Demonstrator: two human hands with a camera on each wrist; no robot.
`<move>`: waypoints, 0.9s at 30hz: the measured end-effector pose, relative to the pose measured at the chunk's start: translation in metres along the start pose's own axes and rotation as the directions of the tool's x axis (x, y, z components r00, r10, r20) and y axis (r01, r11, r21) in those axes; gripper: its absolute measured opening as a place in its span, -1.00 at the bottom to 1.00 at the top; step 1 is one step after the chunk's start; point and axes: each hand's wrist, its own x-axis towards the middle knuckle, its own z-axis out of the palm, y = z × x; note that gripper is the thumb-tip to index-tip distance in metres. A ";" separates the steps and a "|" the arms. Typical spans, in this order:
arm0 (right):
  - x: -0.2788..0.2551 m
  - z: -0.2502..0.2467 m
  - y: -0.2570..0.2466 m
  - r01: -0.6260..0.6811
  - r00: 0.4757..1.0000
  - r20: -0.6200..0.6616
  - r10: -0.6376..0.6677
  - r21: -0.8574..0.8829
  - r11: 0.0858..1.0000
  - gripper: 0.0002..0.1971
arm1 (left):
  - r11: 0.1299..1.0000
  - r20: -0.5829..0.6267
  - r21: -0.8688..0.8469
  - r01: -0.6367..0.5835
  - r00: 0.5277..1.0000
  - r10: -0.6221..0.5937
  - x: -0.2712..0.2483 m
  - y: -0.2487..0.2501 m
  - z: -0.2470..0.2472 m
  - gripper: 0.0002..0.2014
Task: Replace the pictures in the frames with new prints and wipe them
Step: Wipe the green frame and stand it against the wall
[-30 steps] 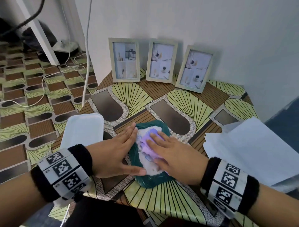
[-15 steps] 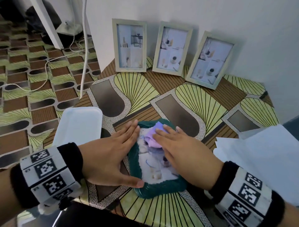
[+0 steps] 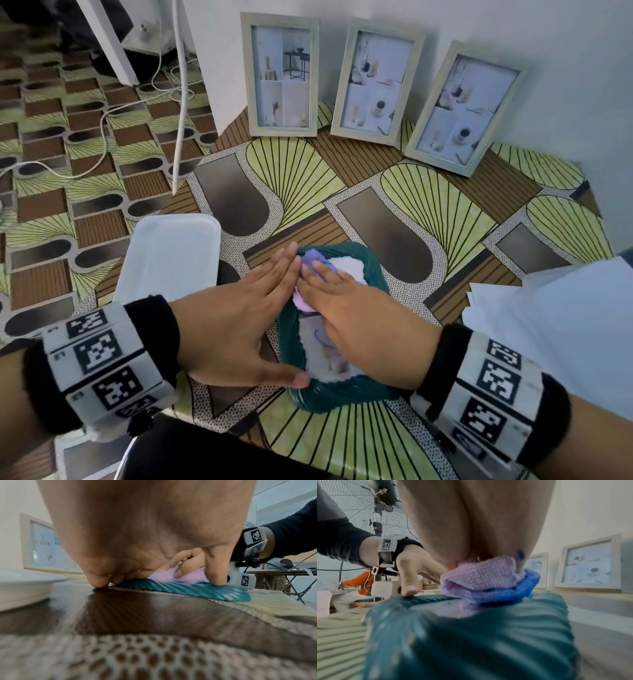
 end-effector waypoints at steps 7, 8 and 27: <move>-0.019 0.004 -0.011 0.116 0.981 0.162 -0.105 -0.063 0.991 -0.33 | 1.000 0.011 0.005 0.028 1.000 -0.028 0.000 0.002 0.001 0.15; -0.024 0.005 -0.011 0.143 0.979 0.155 -0.131 -0.067 0.987 -0.37 | 0.999 0.011 0.007 0.032 0.999 -0.032 0.000 0.002 0.001 0.15; -0.068 -0.002 0.011 0.008 0.999 0.051 0.008 -0.290 0.957 -0.54 | 0.997 0.075 -0.002 0.071 0.995 -0.070 0.003 0.005 -0.007 0.30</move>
